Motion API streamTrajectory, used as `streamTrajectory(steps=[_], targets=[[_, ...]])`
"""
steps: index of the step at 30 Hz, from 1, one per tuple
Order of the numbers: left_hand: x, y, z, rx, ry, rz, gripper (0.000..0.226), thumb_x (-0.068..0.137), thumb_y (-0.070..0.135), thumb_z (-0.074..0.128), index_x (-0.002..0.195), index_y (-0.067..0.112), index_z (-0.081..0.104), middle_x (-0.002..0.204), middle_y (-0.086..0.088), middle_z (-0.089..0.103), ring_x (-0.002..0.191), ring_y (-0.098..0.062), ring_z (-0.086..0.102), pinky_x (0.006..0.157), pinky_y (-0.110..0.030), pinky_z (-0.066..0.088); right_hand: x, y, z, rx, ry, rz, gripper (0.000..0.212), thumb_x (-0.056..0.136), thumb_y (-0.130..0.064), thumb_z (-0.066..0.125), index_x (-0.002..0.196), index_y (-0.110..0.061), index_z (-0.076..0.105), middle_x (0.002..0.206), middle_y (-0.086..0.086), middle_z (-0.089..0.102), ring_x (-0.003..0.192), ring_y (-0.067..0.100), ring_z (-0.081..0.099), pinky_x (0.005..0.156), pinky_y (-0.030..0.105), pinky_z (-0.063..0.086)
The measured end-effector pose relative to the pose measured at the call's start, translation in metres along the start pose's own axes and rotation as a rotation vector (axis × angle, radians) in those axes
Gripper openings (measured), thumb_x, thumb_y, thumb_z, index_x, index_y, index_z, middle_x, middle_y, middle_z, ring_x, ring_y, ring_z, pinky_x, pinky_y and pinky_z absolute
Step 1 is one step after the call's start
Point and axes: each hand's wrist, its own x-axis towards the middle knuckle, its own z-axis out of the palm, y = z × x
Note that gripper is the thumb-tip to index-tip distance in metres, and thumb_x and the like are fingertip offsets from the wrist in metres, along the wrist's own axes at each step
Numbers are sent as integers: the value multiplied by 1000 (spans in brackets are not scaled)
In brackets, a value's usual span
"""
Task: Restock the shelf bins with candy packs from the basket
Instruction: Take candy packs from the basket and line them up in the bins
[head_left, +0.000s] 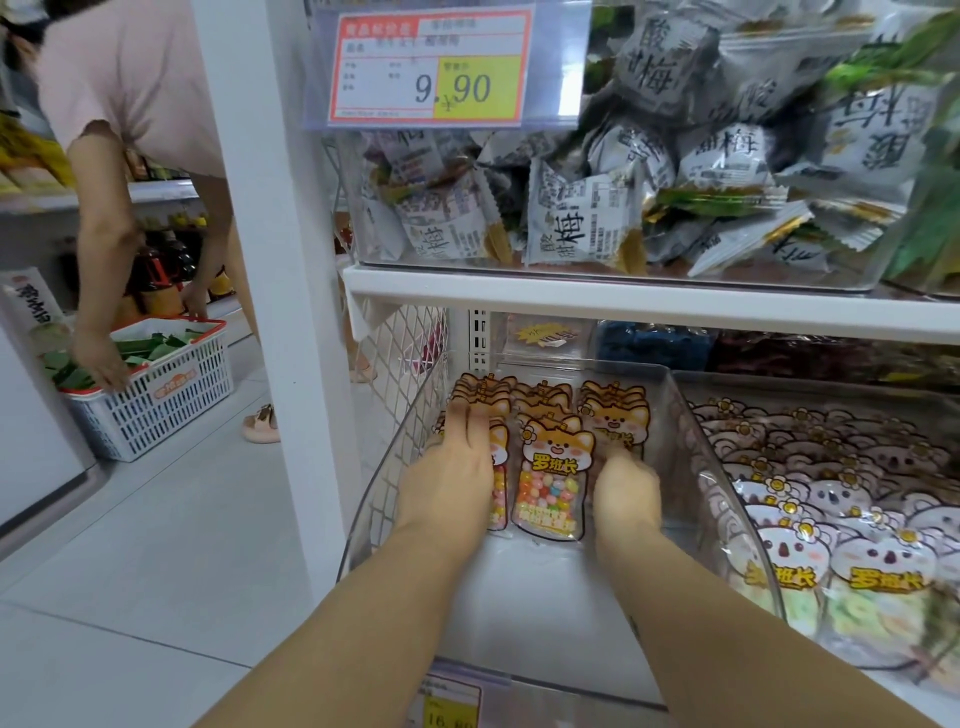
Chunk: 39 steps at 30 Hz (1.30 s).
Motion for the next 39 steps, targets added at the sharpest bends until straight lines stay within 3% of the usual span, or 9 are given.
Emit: streamTrajectory(steps=[2,5,8,11,16,29,33,37,39], targets=[[0,-1,1,0,-4,9,78,88,5,57,153,15,14,158,-8,10,108,-25,63,74,-35,55,-3,-1,3,-57,-17,15,47,105,-41,30,77,-15,57,99,13,66,95,32,60,93,44,47],[1,0,5,29,-18,21,85,89,7,57,156,15,5,162,-7,0,108,-23,64,65,-32,48,-4,3,8,-100,-76,-44,47,99,-55,34,99,-20,65,101,6,68,99,30,62,98,46,47],[3,-1,9,31,-27,20,90,89,10,62,156,16,4,163,-8,-5,105,-24,66,65,-33,49,-7,9,9,-242,-62,-181,21,87,-41,52,95,-24,61,96,3,66,98,28,61,95,45,50],[5,-2,12,31,-40,10,92,89,14,66,156,18,3,161,-8,-1,103,-24,67,67,-34,53,-7,8,3,-353,33,-213,19,82,-26,66,101,-23,61,100,4,66,98,29,61,85,35,50],[5,-2,13,40,-80,14,99,87,7,64,158,20,-4,161,-10,-6,97,-27,68,71,-36,55,-2,9,-6,-358,51,-128,10,87,-11,62,94,-18,60,90,4,58,84,24,49,75,28,37],[-2,2,-2,-1,-100,-19,80,89,1,55,153,14,9,159,-14,1,106,-28,64,69,-32,41,-6,1,-2,-40,97,-168,19,90,-2,53,105,-11,60,93,6,63,82,20,55,69,25,40],[-2,3,-1,-19,-99,-38,75,92,7,56,152,15,11,160,-12,3,107,-29,64,68,-33,39,0,9,1,173,135,-62,26,87,-1,52,101,-20,61,99,10,71,87,25,69,79,37,58],[-2,2,0,-19,-93,-41,75,92,8,56,152,15,11,160,-12,3,107,-28,65,68,-32,39,2,10,5,336,-7,78,27,93,9,49,106,-12,58,95,18,71,66,16,72,53,20,56],[-2,2,0,-20,-98,-41,75,93,9,56,152,15,11,160,-12,3,107,-28,65,68,-32,39,3,11,9,344,-66,149,30,94,12,46,111,-9,57,98,23,69,61,15,71,52,20,56]])
